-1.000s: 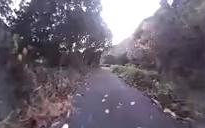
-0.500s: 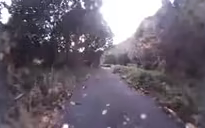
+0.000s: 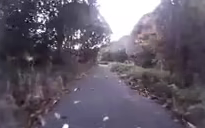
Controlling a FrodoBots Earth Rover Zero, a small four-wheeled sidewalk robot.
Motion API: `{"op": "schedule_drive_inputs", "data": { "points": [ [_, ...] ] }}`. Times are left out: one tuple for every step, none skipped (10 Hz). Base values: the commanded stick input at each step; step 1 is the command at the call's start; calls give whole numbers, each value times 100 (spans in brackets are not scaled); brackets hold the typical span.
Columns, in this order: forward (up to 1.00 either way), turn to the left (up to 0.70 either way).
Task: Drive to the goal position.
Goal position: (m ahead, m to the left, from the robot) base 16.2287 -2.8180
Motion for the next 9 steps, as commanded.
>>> {"op": "schedule_drive_inputs", "data": {
  "points": [
    [100,0],
    [100,0],
    [100,0],
    [100,0],
    [100,0],
    [100,0],
    [100,0],
    [100,0],
    [100,0]
  ]
}}
